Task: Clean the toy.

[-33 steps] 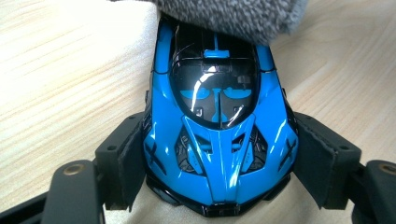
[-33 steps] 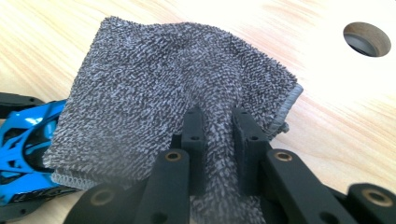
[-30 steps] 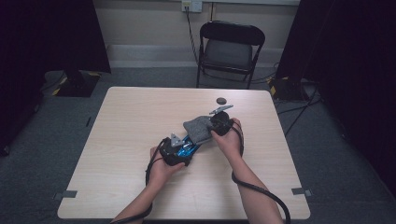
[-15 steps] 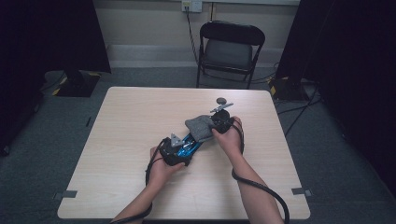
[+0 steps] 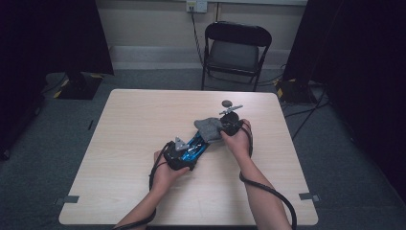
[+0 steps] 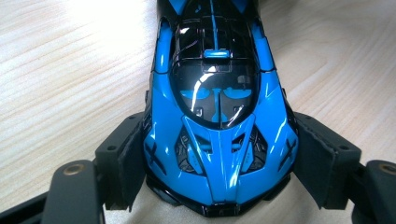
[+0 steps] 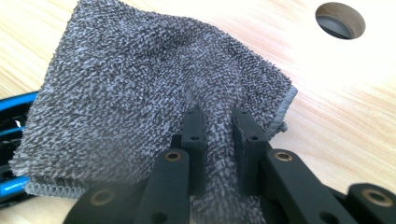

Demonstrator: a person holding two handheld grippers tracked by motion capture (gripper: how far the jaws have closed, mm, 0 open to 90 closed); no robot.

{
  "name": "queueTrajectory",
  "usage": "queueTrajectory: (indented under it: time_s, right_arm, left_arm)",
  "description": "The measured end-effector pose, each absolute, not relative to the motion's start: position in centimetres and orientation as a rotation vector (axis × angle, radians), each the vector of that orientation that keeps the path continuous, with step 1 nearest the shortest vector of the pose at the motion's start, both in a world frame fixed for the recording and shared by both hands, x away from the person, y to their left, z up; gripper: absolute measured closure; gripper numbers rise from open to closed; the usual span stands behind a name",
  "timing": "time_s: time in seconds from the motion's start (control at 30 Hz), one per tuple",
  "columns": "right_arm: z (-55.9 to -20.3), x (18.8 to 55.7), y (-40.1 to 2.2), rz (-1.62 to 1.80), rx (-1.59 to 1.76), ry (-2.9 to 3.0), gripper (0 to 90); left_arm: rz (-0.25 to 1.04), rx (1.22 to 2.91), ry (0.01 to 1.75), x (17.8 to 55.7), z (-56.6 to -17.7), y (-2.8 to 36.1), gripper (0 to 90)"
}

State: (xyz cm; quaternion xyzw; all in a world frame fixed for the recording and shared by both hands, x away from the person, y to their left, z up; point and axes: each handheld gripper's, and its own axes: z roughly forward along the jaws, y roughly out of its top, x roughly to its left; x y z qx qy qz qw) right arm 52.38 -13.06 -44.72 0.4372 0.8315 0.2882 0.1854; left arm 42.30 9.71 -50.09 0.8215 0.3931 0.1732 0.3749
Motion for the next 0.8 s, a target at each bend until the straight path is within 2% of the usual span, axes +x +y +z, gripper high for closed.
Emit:
queueTrajectory:
  time_s: [0.8]
  right_arm:
    - [-44.3, 52.4, -16.4, 0.825, 1.287, 2.290, 77.1]
  left_arm:
    - [0.444, 2.103, 1.006, 42.3, -50.1, 9.7, 25.6]
